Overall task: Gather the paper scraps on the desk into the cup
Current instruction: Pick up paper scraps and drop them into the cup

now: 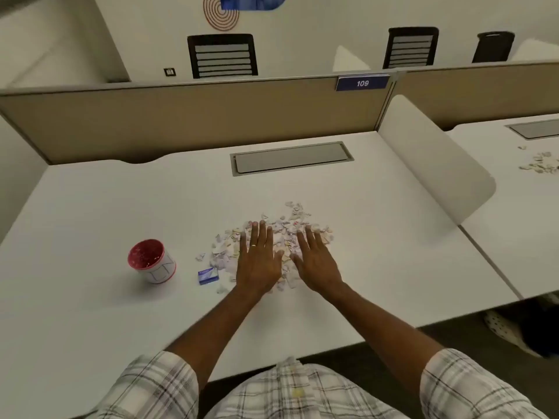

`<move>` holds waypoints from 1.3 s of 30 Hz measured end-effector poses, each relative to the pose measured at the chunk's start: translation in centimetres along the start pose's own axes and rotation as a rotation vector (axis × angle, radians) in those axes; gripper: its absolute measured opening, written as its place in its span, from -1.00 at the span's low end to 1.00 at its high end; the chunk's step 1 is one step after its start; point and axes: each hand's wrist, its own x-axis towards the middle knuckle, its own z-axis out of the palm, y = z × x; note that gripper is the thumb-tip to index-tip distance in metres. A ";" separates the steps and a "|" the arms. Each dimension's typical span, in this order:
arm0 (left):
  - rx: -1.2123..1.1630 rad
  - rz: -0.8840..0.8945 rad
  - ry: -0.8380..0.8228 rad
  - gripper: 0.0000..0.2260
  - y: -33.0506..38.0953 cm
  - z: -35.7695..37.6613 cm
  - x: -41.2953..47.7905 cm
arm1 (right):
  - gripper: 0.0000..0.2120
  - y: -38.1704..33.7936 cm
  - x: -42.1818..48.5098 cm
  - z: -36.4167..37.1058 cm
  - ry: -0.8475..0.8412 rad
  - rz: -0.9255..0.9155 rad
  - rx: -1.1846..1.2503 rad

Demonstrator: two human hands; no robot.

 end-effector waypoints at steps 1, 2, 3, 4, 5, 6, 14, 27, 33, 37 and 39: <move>0.023 -0.025 -0.051 -0.34 -0.1 0.3 -1.0 | -0.36 -0.2 -0.5 0.5 -0.025 -0.003 -0.036; 0.011 -0.037 -0.084 -0.33 -0.2 0.7 -1.8 | -0.35 -0.3 -0.9 0.7 -0.045 0.006 -0.049; 0.008 -0.052 -0.118 -0.33 -0.5 1.6 -2.7 | -0.35 -0.4 -1.4 1.3 -0.060 0.015 -0.057; 0.004 -0.062 -0.150 -0.33 -0.9 2.4 -3.7 | -0.34 -0.4 -1.9 1.9 -0.076 0.018 -0.059; -0.006 -0.076 -0.195 -0.32 -1.3 2.9 -4.2 | -0.34 -0.5 -2.1 2.3 -0.094 0.028 -0.052; -0.021 -0.082 -0.234 -0.32 -1.7 3.2 -4.5 | -0.34 -0.6 -2.3 2.7 -0.116 0.035 -0.046; -0.200 -0.042 -0.338 -0.51 -3.2 3.7 -5.1 | -0.47 -1.3 -3.5 4.3 -0.147 0.016 -0.050; -0.234 -0.049 -0.266 -0.45 -1.1 3.7 -5.2 | -0.42 -0.1 -2.9 4.2 -0.078 -0.072 -0.029; -0.219 -0.036 -0.273 -0.57 -0.1 4.7 -5.0 | -0.40 0.4 -2.1 4.4 -0.180 -0.245 -0.089; -0.321 -0.083 -0.226 -0.64 -0.3 5.3 -4.8 | -0.49 1.3 -1.7 4.1 -0.185 -0.311 -0.136; -0.351 -0.083 -0.189 -0.64 -0.4 5.5 -4.9 | -0.53 1.7 -1.3 3.9 -0.174 -0.343 -0.147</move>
